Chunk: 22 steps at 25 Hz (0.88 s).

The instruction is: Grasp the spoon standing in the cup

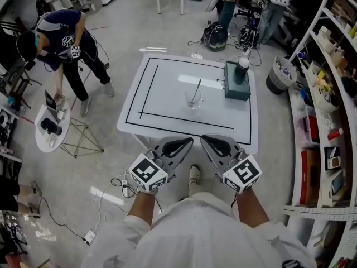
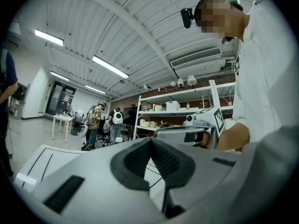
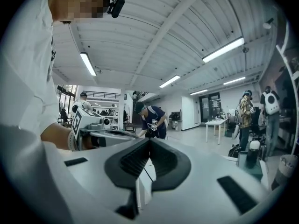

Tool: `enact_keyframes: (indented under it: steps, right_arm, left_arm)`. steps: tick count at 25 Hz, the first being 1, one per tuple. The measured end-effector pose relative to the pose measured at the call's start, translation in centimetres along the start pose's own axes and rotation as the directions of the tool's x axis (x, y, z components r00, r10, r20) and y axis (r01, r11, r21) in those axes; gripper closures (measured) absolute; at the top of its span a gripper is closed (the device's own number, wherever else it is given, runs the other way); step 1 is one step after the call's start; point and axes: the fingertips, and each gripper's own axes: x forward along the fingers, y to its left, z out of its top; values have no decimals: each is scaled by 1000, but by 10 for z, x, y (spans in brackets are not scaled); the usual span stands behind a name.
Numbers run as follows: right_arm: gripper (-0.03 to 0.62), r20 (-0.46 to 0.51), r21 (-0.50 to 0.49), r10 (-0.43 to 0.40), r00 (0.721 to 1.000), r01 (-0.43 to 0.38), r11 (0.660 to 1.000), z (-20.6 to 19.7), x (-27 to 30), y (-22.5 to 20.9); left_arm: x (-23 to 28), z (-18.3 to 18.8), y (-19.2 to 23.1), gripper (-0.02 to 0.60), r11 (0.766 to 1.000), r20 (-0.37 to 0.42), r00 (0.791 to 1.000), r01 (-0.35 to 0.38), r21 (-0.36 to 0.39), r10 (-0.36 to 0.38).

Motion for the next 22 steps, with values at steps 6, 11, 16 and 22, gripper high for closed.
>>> enact_keyframes:
  steps: [6, 11, 16, 22]
  right_arm:
    - [591, -17, 6, 15, 1000, -14, 1000, -2, 21, -36]
    - [591, -29, 21, 35, 999, -35, 999, -3, 37, -63]
    - [590, -31, 49, 50, 998, -49, 998, -5, 47, -84]
    - [589, -48, 48, 71, 996, -69, 997, -10, 58, -102]
  left_arm:
    - [27, -3, 33, 578, 1000, -9, 1000, -15, -13, 15]
    - [51, -6, 54, 578, 999, -30, 999, -20, -30, 19]
    - [67, -11, 70, 578, 999, -64, 998, -29, -29, 27]
    - [80, -14, 88, 578, 999, -86, 995, -47, -21, 45]
